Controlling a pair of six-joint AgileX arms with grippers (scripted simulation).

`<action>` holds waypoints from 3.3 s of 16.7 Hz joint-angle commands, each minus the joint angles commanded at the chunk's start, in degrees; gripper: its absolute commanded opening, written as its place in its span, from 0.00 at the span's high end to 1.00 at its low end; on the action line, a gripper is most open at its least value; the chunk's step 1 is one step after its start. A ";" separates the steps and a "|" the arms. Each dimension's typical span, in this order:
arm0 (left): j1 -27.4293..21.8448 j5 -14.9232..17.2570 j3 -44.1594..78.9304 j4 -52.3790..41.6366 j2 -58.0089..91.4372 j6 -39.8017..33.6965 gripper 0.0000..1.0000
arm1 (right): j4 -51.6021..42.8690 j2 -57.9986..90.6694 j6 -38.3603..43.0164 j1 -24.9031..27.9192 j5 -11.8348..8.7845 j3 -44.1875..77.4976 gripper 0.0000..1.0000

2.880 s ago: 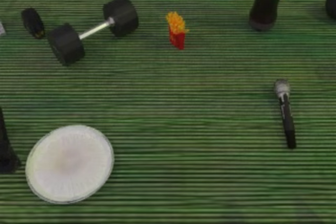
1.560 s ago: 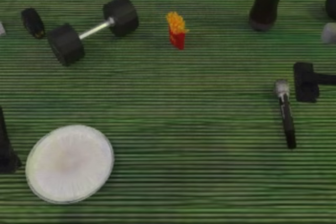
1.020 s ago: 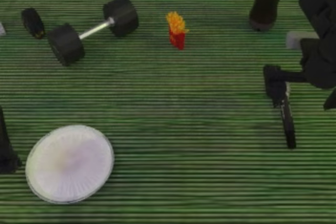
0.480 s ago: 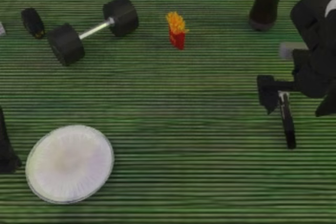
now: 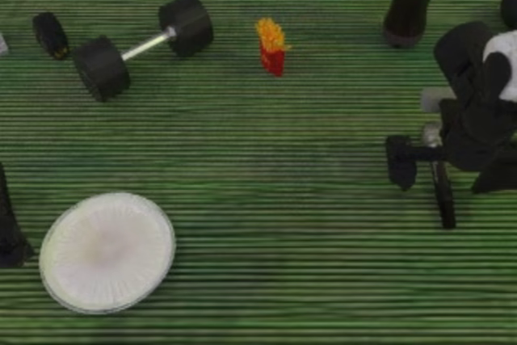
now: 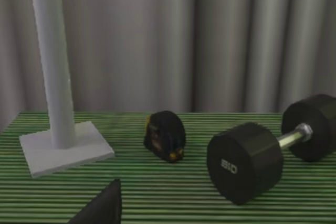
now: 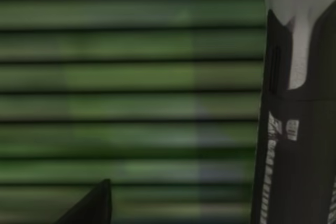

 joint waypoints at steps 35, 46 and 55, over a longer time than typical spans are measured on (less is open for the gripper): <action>0.00 0.00 0.00 0.00 0.00 0.00 0.00 | 26.18 -9.15 -6.43 -0.83 -7.60 -6.10 1.00; 0.00 0.00 0.00 0.00 0.00 0.00 0.00 | 76.91 -22.41 -14.88 -1.81 -26.36 -20.36 1.00; 0.00 0.00 0.00 0.00 0.00 0.00 0.00 | 82.34 -24.88 -16.09 -1.51 -28.61 -21.88 1.00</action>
